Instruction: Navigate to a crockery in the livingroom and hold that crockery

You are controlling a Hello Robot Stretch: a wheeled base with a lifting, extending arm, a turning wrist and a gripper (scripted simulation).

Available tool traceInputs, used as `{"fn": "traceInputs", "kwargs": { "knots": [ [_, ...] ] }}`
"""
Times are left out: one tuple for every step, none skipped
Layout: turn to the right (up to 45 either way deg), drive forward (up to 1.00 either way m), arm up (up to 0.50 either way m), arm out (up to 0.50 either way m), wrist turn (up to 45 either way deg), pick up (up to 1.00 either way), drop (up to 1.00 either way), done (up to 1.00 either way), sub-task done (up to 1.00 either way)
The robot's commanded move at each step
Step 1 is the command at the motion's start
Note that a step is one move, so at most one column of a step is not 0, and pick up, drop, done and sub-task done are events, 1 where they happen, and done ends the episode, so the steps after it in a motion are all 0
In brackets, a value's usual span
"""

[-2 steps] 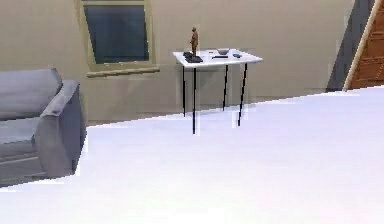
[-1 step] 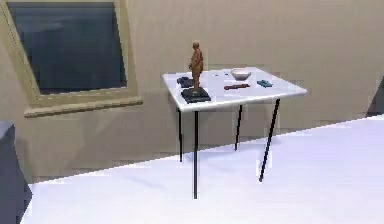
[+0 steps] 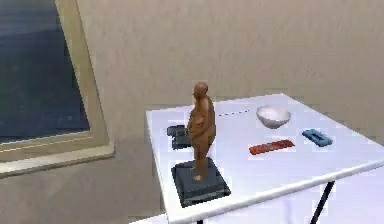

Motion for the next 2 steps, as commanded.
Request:
{"fn": "traceInputs", "kwargs": {
  "knots": [
    [-45.0,0.00,0.00,0.00,0.0,0.00,0.00,0.00,0.00],
    [-21.0,0.00,0.00,0.00,0.0,0.00,0.00,0.00,0.00]
  ]
}}
